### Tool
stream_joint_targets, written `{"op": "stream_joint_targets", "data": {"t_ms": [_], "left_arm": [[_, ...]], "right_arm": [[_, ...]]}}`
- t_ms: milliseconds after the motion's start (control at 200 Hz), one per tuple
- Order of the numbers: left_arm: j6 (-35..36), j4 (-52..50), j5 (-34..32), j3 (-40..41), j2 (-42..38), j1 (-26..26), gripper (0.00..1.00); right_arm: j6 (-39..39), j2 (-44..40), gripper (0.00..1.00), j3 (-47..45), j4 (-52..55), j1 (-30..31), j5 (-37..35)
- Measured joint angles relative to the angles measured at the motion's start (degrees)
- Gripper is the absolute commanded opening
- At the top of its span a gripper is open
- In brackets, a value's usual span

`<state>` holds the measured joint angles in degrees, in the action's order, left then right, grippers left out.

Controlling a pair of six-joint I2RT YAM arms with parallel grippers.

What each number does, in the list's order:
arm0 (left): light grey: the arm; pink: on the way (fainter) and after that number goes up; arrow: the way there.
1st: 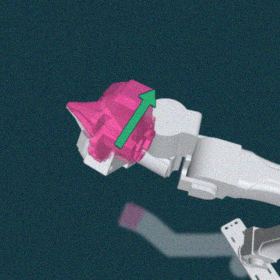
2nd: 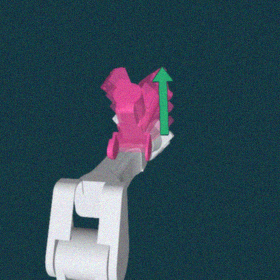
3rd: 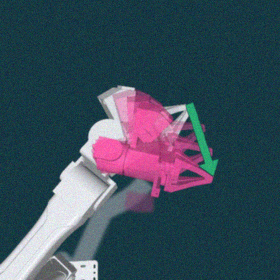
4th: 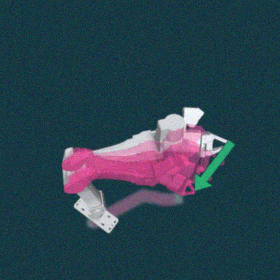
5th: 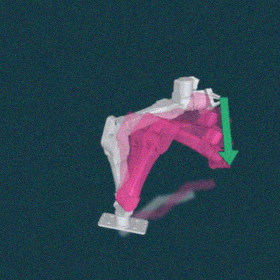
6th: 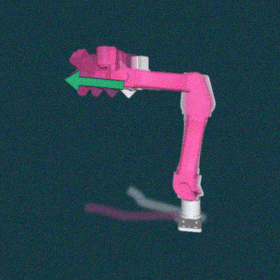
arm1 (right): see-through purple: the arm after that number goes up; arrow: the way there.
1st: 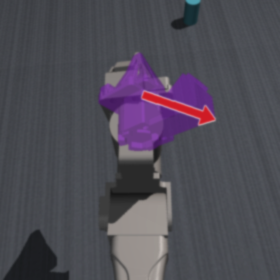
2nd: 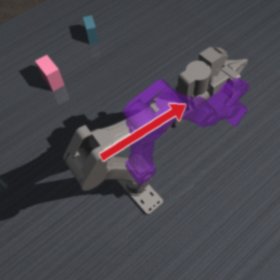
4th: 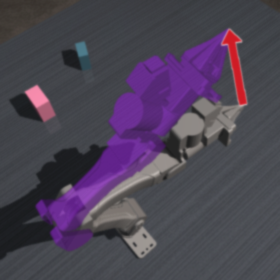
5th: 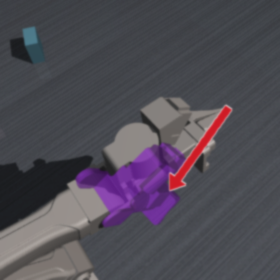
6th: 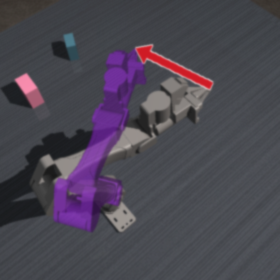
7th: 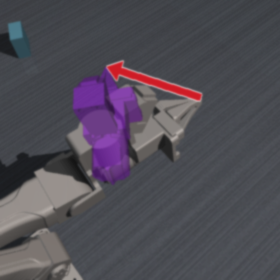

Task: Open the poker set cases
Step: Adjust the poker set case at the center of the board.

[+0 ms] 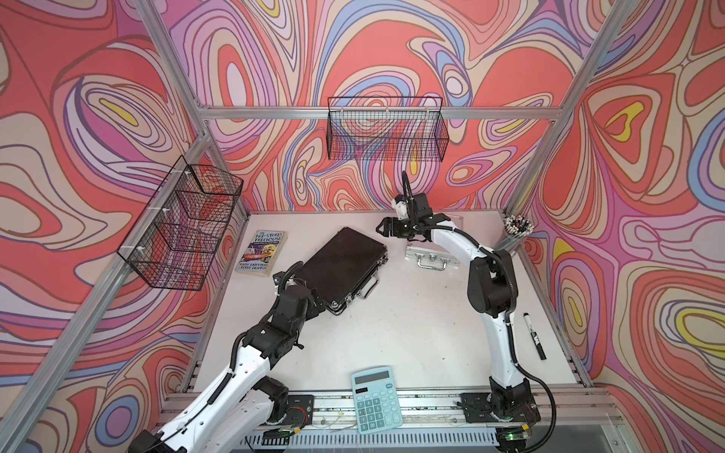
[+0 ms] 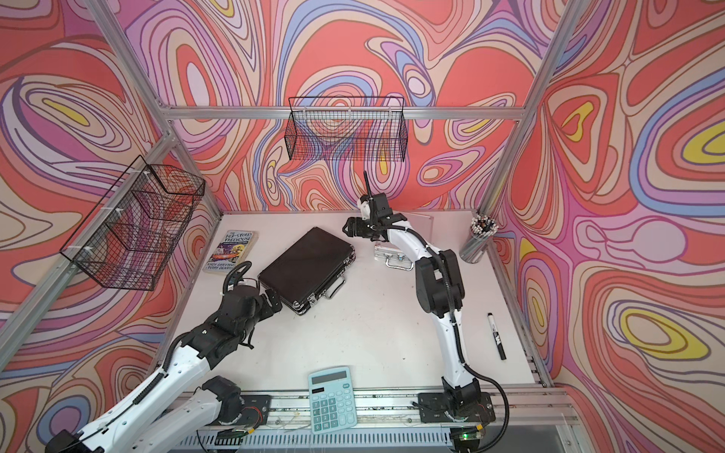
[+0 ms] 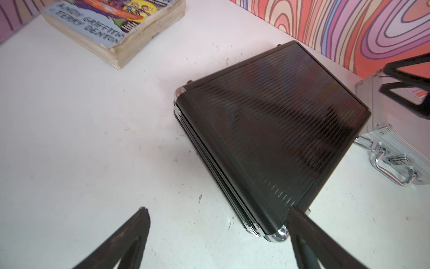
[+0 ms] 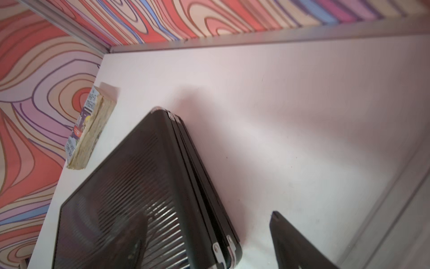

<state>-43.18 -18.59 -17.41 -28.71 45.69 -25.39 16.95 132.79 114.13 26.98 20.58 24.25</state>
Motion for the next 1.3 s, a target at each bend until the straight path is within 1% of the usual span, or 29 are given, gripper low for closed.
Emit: {"op": "stream_joint_targets", "data": {"t_ms": [75,200,411,581,756,1051,1166,1302], "left_arm": [[-0.44,1.51,1.53,1.73,0.50,0.00,0.96],[-0.57,4.85,3.63,1.92,2.49,0.00,0.96],[-0.33,10.29,5.07,1.95,4.74,0.00,0.96],[-0.33,13.18,5.49,2.69,6.21,0.00,0.96],[0.15,14.58,5.64,3.02,8.09,0.00,0.96],[1.51,17.22,5.62,3.89,11.26,0.39,0.96],[1.73,18.29,5.84,4.76,12.85,0.74,0.96],[2.51,19.76,6.45,4.87,14.36,1.73,0.95]], "right_arm": [[-0.87,1.79,0.85,0.44,0.98,-0.07,2.60],[-1.70,2.71,0.86,0.24,0.92,-0.15,7.15],[-2.32,2.45,0.86,-5.46,-5.14,-0.15,15.17],[-2.49,2.45,0.86,-7.54,-7.61,-0.39,18.03],[-3.02,2.38,0.86,-8.87,-9.97,-0.44,19.34],[-4.07,-1.42,0.83,-16.65,-15.08,-0.96,19.04],[-5.79,-3.17,0.83,-18.69,-15.47,-0.94,18.25],[-6.80,-4.79,0.82,-20.85,-14.64,-0.09,19.17]]}}
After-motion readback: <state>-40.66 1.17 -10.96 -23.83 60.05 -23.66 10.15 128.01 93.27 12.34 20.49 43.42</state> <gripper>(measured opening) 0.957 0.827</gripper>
